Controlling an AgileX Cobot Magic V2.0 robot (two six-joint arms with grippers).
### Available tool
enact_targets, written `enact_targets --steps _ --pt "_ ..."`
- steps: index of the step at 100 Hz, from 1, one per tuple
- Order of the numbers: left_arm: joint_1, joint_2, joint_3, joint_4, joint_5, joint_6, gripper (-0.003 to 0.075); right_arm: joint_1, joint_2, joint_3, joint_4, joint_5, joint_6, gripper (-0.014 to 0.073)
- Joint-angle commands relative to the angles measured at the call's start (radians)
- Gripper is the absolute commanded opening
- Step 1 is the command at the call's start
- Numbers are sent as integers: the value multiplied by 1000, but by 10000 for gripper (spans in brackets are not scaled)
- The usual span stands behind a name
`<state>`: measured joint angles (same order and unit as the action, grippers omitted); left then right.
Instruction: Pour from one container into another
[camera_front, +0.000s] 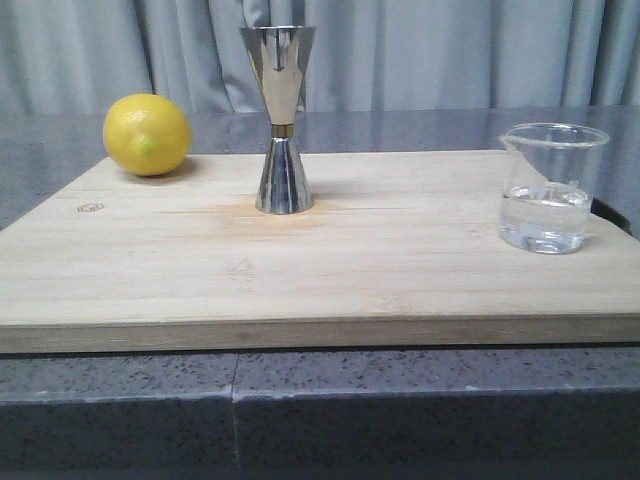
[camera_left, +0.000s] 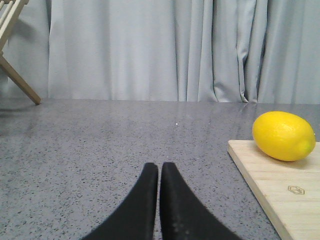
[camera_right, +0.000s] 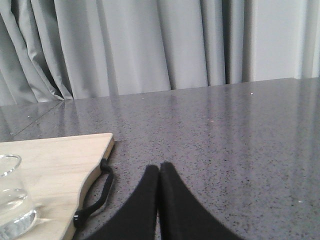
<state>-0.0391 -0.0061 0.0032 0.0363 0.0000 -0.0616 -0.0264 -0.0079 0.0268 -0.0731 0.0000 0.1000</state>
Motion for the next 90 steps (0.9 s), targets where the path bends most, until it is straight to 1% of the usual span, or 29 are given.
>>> enact_targets --steps 1,65,75,90 --pt "2 -24 5 0 -79 -3 -19 3 -22 16 0 -71 -6 -57" --pt "2 -24 5 0 -79 -3 -19 3 -22 16 0 -71 -6 -57" --pt "2 -24 5 0 -79 -3 -19 3 -22 16 0 -79 -6 -57" --pt "2 -24 5 0 -104 -3 -19 3 -22 16 -2 -139 -6 -57"
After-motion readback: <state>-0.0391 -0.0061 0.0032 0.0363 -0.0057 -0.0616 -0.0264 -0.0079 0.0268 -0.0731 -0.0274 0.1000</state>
